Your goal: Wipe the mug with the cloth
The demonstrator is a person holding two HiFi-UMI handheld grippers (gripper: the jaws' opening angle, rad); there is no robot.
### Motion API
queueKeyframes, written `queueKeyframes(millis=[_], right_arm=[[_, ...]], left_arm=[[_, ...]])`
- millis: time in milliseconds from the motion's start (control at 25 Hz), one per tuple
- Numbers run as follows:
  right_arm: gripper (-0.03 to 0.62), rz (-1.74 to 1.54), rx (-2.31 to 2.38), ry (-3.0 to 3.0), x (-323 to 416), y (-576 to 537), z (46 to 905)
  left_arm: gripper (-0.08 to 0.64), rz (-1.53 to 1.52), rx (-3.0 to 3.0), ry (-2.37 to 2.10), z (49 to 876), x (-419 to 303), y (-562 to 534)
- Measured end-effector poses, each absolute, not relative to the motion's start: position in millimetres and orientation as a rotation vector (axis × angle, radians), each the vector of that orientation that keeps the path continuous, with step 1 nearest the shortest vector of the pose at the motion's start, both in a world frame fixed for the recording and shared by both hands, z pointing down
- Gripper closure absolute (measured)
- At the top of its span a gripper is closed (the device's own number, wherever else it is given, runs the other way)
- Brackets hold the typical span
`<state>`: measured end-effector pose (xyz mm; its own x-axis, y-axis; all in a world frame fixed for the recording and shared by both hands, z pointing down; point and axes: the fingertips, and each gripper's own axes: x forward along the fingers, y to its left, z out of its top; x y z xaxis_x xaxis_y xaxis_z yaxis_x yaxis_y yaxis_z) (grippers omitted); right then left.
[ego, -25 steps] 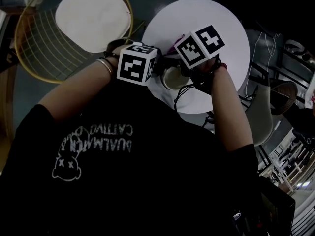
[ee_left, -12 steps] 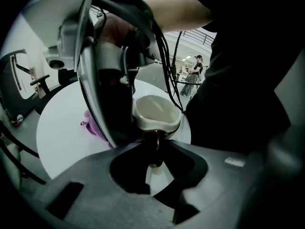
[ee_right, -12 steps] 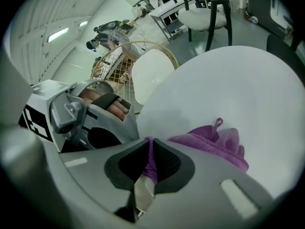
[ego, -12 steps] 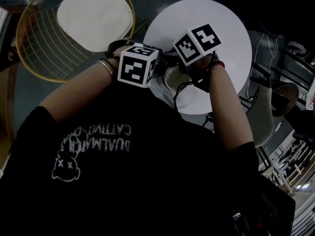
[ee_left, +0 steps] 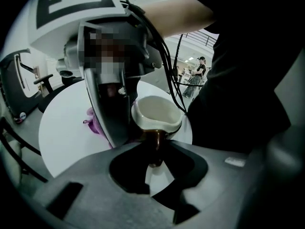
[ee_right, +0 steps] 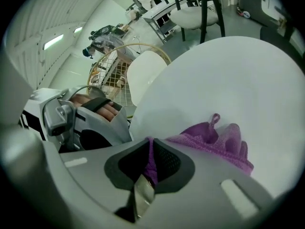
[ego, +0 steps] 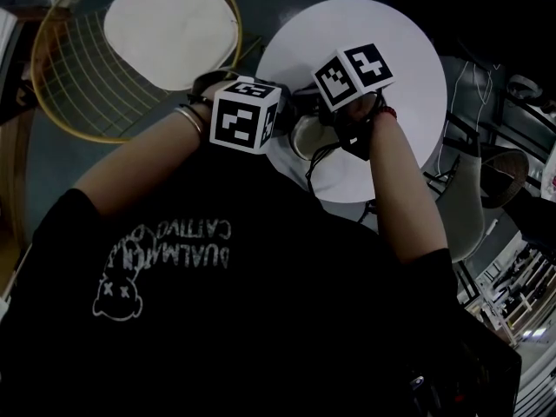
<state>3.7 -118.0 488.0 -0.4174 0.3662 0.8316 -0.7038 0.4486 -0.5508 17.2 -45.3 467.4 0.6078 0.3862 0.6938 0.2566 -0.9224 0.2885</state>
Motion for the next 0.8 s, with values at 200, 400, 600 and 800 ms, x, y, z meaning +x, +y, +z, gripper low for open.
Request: queueKeyframes(millis=[200, 400, 600, 800], right_arm=[[0.560, 1.282, 0.359, -1.648, 7, -121, 486], [0.560, 1.312, 0.407, -1.689, 11, -124, 484], [0.560, 1.335, 0.469, -1.721, 13, -125, 483], [0.559, 1.355, 0.523, -1.739, 18, -126, 481]], left_arm=[[0.477, 1.214, 2.675, 0.512, 467, 18, -45], [0.474, 1.218, 2.678, 0.480, 468, 18, -46], [0.468, 1.219, 2.677, 0.433, 470, 17, -46], [0.459, 1.225, 2.667, 0.400, 470, 16, -48]])
